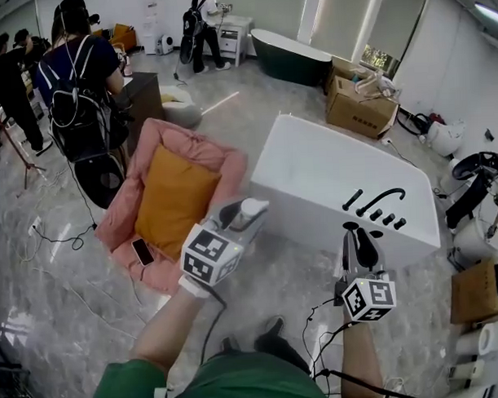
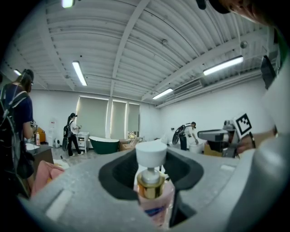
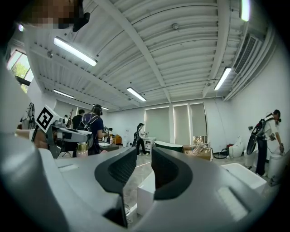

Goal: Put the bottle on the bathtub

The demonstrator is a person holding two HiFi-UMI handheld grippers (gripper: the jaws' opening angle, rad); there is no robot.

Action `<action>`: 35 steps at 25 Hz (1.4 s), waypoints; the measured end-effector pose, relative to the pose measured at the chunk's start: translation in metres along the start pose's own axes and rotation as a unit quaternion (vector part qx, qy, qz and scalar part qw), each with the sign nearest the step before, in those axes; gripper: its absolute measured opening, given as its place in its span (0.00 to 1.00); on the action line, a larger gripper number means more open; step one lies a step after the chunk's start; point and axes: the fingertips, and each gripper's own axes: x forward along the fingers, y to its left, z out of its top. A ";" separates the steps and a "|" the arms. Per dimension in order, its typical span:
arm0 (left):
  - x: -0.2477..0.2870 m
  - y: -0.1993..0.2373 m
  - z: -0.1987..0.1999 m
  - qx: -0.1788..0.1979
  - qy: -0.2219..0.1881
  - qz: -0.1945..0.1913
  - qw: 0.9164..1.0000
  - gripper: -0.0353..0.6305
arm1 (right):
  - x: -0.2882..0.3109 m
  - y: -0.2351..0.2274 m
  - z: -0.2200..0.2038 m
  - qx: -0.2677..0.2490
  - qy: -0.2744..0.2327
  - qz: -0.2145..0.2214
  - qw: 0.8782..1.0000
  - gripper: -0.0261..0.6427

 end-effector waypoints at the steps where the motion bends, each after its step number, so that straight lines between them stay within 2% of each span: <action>1: 0.005 0.004 -0.002 -0.003 0.002 0.001 1.000 0.30 | 0.007 -0.002 -0.002 0.001 0.002 0.004 1.000 0.17; 9: 0.049 0.045 -0.012 -0.013 0.021 0.025 0.999 0.30 | 0.083 -0.019 -0.012 0.032 -0.007 0.042 0.999 0.20; 13: 0.081 0.060 -0.002 -0.009 0.023 0.047 0.999 0.30 | 0.123 -0.046 -0.011 0.045 -0.014 0.062 0.997 0.20; 19: 0.138 0.083 0.009 -0.022 0.020 0.085 0.996 0.30 | 0.176 -0.098 -0.008 0.057 -0.021 0.087 0.994 0.20; 29: 0.218 0.079 0.031 -0.024 0.016 0.109 0.994 0.30 | 0.209 -0.173 0.007 0.064 -0.040 0.108 0.991 0.20; 35: 0.254 0.076 0.030 -0.024 0.019 0.114 0.993 0.30 | 0.214 -0.206 0.000 0.070 -0.038 0.108 0.991 0.20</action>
